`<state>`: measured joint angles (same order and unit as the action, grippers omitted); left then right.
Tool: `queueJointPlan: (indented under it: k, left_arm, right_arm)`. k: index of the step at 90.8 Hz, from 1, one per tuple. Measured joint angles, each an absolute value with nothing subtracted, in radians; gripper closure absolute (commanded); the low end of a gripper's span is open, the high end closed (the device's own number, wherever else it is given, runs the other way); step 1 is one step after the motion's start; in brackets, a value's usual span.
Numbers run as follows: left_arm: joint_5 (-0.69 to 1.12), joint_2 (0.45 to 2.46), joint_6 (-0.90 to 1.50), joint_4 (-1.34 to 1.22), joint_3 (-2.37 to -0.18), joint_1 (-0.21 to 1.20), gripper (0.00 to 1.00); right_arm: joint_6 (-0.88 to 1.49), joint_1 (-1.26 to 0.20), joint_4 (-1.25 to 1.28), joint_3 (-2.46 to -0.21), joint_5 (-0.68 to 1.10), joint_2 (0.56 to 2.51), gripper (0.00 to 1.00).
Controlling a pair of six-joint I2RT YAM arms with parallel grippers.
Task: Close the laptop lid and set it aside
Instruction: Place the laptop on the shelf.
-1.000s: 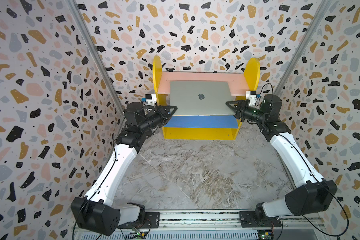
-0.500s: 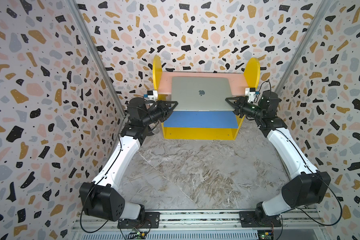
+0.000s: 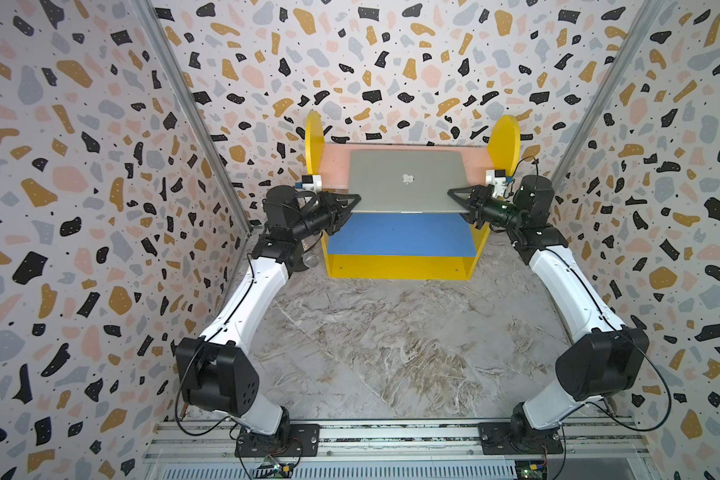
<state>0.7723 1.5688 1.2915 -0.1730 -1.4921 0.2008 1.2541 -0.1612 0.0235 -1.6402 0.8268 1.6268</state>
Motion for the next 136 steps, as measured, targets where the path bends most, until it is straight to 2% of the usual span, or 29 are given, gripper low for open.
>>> queueJointPlan:
  k: [37,60,80,111,136]
  left_arm:
    - [0.797,1.632,1.382,-0.251,-1.534,0.196,0.96]
    - [0.809,1.649,1.415,-0.286,-1.539,0.186,0.91]
    - [0.811,1.659,1.431,-0.302,-1.539,0.183,0.8]
    - [0.853,1.674,1.461,-0.369,-1.563,0.184,0.56]
    - [0.857,1.674,1.473,-0.381,-1.567,0.184,0.42]
  right_arm:
    - [1.324,-0.155,0.09,-1.692,0.891,1.684,0.63]
    - [1.354,-0.154,0.12,-1.726,0.918,1.713,0.59]
    - [1.367,-0.154,0.133,-1.728,0.926,1.732,0.56]
    - [1.361,-0.154,0.133,-1.744,0.937,1.732,0.53]
    - [1.344,-0.153,0.118,-1.744,0.951,1.732,0.49]
